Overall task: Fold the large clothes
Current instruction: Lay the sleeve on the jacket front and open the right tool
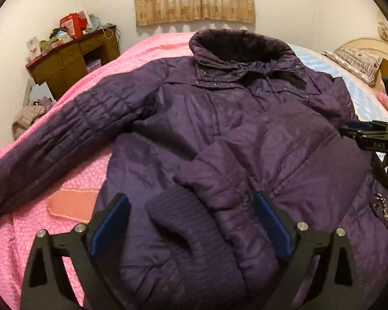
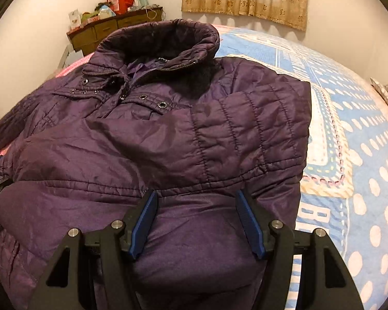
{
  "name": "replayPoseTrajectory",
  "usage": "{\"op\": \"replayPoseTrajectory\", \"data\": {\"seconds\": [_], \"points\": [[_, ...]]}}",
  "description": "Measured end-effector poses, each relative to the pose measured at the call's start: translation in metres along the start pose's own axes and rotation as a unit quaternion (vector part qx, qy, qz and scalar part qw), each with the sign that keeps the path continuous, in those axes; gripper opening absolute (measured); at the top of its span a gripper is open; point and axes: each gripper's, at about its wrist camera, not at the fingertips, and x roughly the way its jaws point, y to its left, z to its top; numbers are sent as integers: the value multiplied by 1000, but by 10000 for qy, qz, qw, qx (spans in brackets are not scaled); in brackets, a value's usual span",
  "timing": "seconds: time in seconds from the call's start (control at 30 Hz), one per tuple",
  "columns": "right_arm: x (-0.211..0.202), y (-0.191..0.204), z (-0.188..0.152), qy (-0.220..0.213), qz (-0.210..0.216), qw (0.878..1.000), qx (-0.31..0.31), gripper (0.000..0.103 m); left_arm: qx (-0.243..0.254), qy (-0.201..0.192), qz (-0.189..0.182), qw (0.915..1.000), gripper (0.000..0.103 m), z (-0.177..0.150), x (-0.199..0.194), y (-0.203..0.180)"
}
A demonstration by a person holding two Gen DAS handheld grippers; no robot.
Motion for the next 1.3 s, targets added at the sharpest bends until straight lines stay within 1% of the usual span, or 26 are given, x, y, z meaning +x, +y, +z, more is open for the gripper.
{"op": "replayPoseTrajectory", "data": {"seconds": [0.03,0.07,0.13,0.2,0.23,0.3,0.37,0.53,0.6,0.63,0.67,0.7,0.73,0.77,0.8,0.83,0.9,0.97,1.03,1.07,1.1,1.13,1.17,1.2,1.23,1.3], "points": [[-5,2,4,31,-74,10000,-8,64,-11,-10,-3,10000,100,0,-1,-1],[-13,2,9,-48,-124,9999,68,64,-21,-34,-9,10000,100,-1,-2,0],[-33,-3,21,-551,-80,9977,389,64,-68,-88,25,9999,103,-2,0,0],[-37,-9,32,-744,-243,9955,528,64,-118,-97,37,9999,103,-3,-1,-2],[-30,-12,38,-642,-334,9958,562,65,-119,-88,39,9999,103,-4,-1,-3],[-1,-19,46,-198,-434,9973,551,65,-103,-94,56,9999,103,-5,-1,-3],[27,-24,42,194,-379,9977,520,65,-76,-140,73,9998,103,-7,-1,-4],[35,-23,34,36,-421,9980,470,65,-133,-196,9,9997,103,-9,2,-2],[30,-22,36,132,-495,9973,517,65,-149,-214,-21,9997,103,-11,1,0],[21,-18,38,231,-644,9957,625,65,-167,-230,-39,9996,103,-11,0,1],[12,-13,40,256,-662,9949,714,65,-171,-237,-49,9996,103,-11,-2,1],[-3,-7,42,174,-575,9946,841,65,-181,-205,-79,9996,103,-9,-7,2],[-20,0,44,-1,-450,9944,954,65,-285,-241,-93,9993,103,-6,-15,4],[-36,10,45,-202,-351,9942,1001,66,-405,-369,-151,9984,103,-3,-24,6],[-51,24,45,-413,-282,9941,966,70,-472,-512,-243,9973,103,1,-34,6],[-57,32,43,-523,-245,9941,917,73,-488,-584,-260,9968,103,4,-40,4],[-62,55,34,-722,-62,9940,825,73,-453,-772,-281,9956,103,13,-50,-5],[-47,78,20,-602,-21,9969,510,74,-301,-815,-276,9958,103,17,-49,-15],[-26,94,2,-322,-88,9992,219,74,-72,-660,-183,9976,103,15,-36,-28],[-15,97,-8,-289,-128,9993,174,74,-26,-585,-115,9982,103,13,-29,-30],[-11,95,-14,-409,-98,9989,214,74,40,-400,68,9992,103,9,-15,-32],[-9,93,-17,-400,-44,9988,279,74,53,-269,117,9996,103,5,-5,-31],[-7,89,-16,-364,62,9986,391,74,-30,-145,9,9999,103,2,4,-27],[-4,88,-16,-339,97,9985,428,75,-119,-131,-64,9998,103,1,4,-22],[-1,90,-16,-305,69,9987,400,75,-252,-73,-142,9996,103,2,7,-17],[3,97,-16,-245,-80,9993,273,76,-271,20,-160,9995,103,2,11,-17]]}}
